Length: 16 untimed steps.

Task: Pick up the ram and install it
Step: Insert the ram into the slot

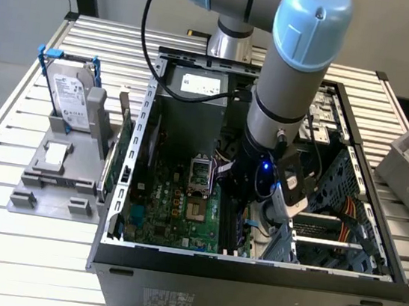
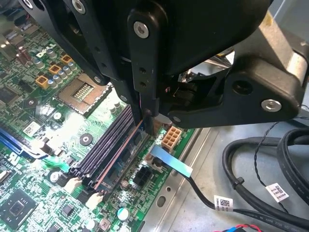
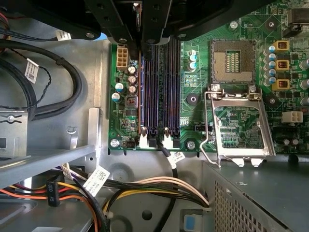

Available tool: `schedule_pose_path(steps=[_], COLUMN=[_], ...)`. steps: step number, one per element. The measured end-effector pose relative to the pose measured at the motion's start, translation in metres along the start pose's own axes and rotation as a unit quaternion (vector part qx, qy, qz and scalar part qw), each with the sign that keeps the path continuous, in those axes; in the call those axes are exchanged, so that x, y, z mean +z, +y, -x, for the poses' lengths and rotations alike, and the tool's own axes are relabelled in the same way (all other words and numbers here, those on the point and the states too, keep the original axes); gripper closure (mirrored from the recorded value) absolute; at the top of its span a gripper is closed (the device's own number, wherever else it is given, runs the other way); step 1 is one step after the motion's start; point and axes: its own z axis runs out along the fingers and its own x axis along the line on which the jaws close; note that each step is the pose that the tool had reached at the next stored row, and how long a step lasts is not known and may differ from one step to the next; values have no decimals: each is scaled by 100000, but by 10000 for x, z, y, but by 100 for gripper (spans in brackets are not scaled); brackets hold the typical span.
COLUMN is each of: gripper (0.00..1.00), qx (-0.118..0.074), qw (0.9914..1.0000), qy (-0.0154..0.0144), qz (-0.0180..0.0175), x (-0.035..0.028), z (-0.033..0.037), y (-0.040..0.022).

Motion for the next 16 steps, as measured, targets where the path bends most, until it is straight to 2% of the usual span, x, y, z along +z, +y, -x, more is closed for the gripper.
schedule_pose_path(steps=[16], gripper=[100], qx=[-3], qw=[100000], qy=[2], qz=[-18], x=[21], z=[-3], y=[0])
